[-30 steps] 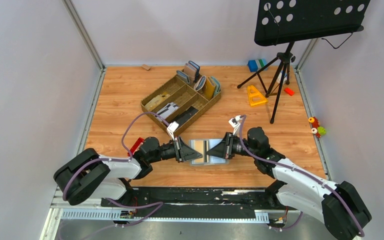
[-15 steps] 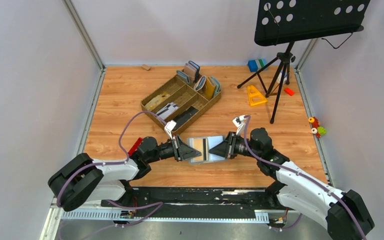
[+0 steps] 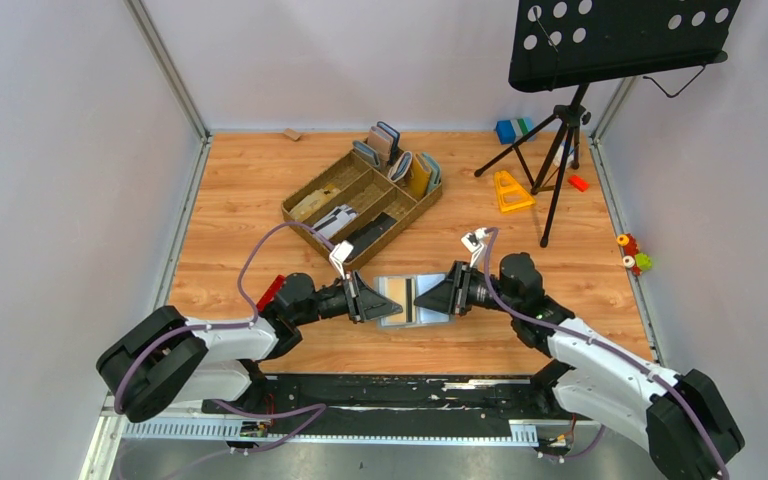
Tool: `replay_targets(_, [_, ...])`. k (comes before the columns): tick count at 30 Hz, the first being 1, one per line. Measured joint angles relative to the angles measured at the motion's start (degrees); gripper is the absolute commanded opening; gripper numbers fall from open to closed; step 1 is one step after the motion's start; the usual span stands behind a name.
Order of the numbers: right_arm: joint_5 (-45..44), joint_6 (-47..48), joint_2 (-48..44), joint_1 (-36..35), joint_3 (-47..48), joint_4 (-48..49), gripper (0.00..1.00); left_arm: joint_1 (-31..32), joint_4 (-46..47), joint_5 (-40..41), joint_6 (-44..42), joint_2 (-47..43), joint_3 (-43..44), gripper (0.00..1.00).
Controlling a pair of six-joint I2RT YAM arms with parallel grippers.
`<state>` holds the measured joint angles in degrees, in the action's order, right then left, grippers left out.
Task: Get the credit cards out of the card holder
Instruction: Remove the credit card from the card holder.
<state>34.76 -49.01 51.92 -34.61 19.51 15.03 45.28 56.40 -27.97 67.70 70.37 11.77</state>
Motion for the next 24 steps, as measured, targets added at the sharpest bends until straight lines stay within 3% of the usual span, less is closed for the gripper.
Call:
replay_targets(12, [5.1, -2.4, 7.2, 0.0, 0.0, 7.6, 0.34, -0.3, 0.9, -2.0, 0.3, 1.6, 0.0, 0.00])
replay_targets(15, [6.1, -3.7, 8.2, 0.2, 0.0, 10.5, 0.28, -0.5, 2.8, -2.2, 0.7, 2.0, 0.0, 0.00])
replay_targets(21, [7.1, -6.7, 11.2, 1.2, -1.3, 16.4, 0.00, -1.1, 5.8, -2.9, 1.7, 3.7, 0.0, 0.00])
replay_targets(24, [7.4, -7.5, 11.6, 1.4, -1.6, 17.3, 0.00, -1.2, 6.3, -3.1, 2.2, 4.0, -0.1, 0.04])
